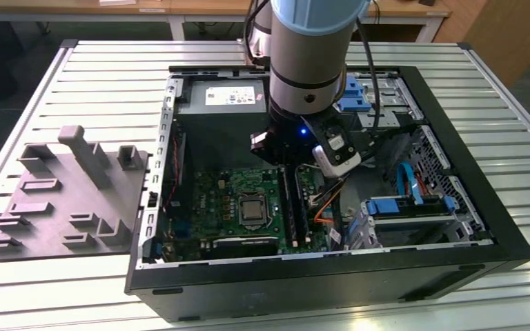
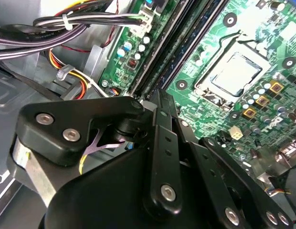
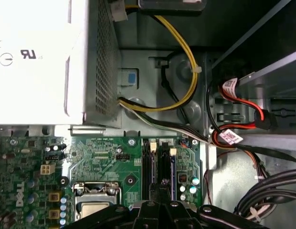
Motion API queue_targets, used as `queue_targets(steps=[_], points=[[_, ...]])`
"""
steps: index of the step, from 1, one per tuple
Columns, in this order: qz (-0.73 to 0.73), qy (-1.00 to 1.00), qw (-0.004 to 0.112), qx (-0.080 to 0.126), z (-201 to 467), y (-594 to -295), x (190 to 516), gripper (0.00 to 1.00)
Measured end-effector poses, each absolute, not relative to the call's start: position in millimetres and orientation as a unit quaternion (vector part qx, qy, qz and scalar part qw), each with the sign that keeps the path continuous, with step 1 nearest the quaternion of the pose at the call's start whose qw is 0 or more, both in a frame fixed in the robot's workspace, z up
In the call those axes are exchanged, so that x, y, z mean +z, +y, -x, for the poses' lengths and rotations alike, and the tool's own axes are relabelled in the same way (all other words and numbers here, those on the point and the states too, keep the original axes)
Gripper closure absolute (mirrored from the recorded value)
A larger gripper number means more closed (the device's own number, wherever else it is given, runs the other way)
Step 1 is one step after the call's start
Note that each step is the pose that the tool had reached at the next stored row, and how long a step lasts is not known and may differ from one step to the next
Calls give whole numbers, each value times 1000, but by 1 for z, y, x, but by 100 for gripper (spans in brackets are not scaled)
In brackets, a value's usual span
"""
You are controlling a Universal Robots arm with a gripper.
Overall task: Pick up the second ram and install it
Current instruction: 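Press down the second ram until it locks into place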
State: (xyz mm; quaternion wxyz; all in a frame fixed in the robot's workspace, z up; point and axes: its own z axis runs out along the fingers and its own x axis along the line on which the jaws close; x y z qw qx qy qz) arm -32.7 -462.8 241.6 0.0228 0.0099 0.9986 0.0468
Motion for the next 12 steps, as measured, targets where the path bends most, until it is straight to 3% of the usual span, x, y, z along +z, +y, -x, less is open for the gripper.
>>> queue_targets(steps=[12], points=[[-10,999,23,47,33,-460,238,90]])
